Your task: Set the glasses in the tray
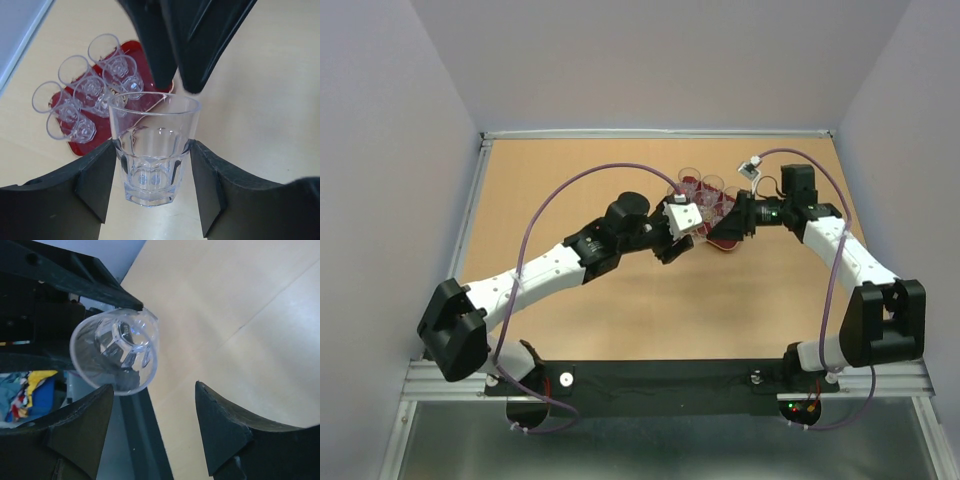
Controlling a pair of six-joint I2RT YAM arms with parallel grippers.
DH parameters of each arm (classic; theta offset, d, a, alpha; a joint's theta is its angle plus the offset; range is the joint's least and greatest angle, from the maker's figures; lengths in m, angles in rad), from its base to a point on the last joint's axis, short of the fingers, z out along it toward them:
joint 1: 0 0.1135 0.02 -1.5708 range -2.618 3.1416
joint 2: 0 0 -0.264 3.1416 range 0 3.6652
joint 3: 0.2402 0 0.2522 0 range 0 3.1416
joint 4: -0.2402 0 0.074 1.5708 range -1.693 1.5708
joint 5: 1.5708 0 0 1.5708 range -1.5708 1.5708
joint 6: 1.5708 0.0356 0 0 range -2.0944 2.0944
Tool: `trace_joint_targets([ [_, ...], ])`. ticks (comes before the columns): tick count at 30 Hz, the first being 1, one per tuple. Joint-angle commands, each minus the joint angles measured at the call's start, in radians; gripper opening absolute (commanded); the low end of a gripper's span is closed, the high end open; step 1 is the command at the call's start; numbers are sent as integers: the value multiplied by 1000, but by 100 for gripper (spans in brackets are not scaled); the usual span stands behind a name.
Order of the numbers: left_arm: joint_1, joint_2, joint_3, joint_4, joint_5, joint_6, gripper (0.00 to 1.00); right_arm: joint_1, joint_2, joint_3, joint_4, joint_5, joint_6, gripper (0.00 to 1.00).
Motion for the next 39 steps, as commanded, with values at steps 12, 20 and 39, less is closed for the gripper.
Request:
trace_joint_targets([
  [12,-66,-65,2,80,-50,-23,32,106,41,89,1,-37,132,68],
  [20,-66,-57,2,109,-64,-33,41,120,40,90,1,-22,135,0],
  [39,-54,-353,-209,101,-381,-33,99,74,-121,13,-15,522,-60,1],
])
